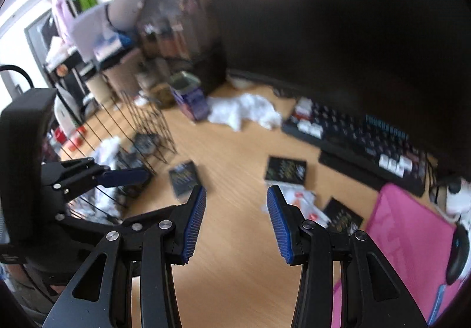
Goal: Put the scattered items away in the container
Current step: 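Move both tools back from the basket to the Face packs on the desk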
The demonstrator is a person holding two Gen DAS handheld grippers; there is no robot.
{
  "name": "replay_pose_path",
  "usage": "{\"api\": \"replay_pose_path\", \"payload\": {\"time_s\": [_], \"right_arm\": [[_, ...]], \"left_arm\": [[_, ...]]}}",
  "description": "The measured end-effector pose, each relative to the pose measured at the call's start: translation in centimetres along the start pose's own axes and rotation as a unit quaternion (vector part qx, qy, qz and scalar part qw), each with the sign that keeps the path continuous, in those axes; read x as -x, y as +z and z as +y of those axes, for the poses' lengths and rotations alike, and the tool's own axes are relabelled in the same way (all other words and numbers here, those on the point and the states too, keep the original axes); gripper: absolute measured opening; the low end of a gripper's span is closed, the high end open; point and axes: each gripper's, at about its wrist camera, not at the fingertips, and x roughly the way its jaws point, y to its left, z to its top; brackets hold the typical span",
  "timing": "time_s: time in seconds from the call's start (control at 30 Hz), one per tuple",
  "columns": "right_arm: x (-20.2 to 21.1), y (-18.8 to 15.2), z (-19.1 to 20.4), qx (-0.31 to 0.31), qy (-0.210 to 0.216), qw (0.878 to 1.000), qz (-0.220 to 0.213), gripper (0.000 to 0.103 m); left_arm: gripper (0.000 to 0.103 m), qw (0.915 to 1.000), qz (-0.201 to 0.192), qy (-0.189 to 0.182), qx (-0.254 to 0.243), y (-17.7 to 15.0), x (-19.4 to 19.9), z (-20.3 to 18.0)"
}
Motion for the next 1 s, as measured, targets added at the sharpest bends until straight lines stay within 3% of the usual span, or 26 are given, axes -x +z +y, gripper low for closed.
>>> {"api": "replay_pose_path", "payload": {"time_s": [0.13,0.27,0.43,0.63,0.87,1.0], "right_arm": [[-3.6,-0.5,-0.5,0.007,-0.001,0.999,0.035,0.044],[-6.4,-0.4,0.0,0.017,0.009,0.998,0.053,0.044],[-7.1,-0.2,0.1,0.018,0.019,0.998,0.054,0.044],[-7.1,-0.3,-0.9,0.007,0.021,0.998,0.054,0.044],[-6.3,-0.6,-2.0,-0.004,0.014,0.999,0.049,0.044],[-5.6,-0.6,-2.2,-0.007,0.013,0.999,0.043,0.044]], "left_arm": [[0.067,0.9981,0.031,-0.018,0.049,-0.7,-3.1,1.4],[0.067,0.9969,0.034,-0.006,0.071,-0.6,-4.6,2.3],[0.067,0.9975,0.031,0.033,0.054,0.6,-5.9,2.5],[0.068,0.9973,0.028,0.046,0.05,2.1,-6.8,3.0],[0.075,0.998,0.026,0.048,0.032,2.0,-7.4,1.6],[0.075,0.9993,0.022,0.006,0.031,1.9,-6.7,1.2]]}}
